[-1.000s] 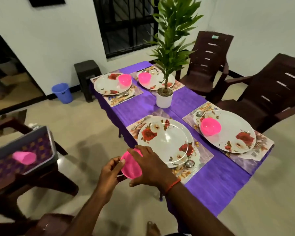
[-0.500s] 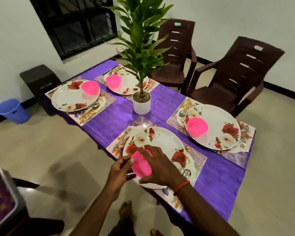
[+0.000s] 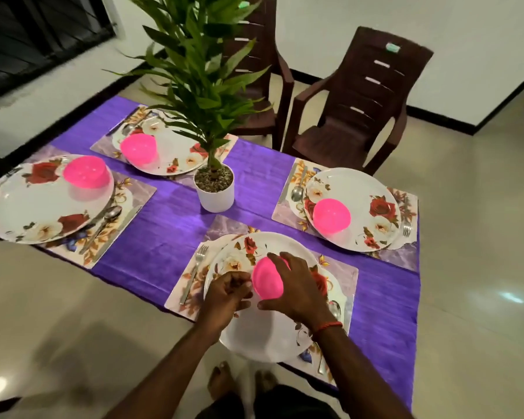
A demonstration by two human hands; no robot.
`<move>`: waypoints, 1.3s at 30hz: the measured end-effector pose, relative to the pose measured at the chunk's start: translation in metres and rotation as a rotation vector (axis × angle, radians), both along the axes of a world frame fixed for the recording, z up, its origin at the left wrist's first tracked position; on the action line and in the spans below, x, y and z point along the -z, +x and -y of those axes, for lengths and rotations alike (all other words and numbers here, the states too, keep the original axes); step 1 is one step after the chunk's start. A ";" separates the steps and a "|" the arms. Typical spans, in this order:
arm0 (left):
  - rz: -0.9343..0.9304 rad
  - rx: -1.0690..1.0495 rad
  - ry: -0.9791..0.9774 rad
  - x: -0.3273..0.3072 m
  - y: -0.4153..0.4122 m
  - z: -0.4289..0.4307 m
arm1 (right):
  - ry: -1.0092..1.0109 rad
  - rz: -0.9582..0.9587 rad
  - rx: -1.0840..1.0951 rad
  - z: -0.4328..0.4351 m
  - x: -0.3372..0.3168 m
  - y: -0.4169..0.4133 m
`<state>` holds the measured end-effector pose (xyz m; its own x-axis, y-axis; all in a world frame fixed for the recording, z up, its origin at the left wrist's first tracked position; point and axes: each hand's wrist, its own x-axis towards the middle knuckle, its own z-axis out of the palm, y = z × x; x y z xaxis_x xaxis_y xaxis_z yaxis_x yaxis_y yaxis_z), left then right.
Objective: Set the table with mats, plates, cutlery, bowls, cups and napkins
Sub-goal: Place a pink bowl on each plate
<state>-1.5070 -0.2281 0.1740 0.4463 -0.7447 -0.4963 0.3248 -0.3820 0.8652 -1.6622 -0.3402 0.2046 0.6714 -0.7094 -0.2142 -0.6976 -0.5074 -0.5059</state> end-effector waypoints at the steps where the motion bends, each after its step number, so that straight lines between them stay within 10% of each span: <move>1: -0.011 0.011 0.002 0.002 0.001 0.004 | -0.006 -0.010 0.020 0.002 0.002 0.000; 39: 0.023 0.071 0.048 0.011 0.003 0.100 | -0.098 -0.029 0.122 0.082 0.038 -0.008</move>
<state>-1.5038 -0.3277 0.1630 0.4047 -0.7503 -0.5227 0.2758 -0.4448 0.8521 -1.6697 -0.4220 0.1667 0.5735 -0.8038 -0.1580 -0.7706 -0.4639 -0.4370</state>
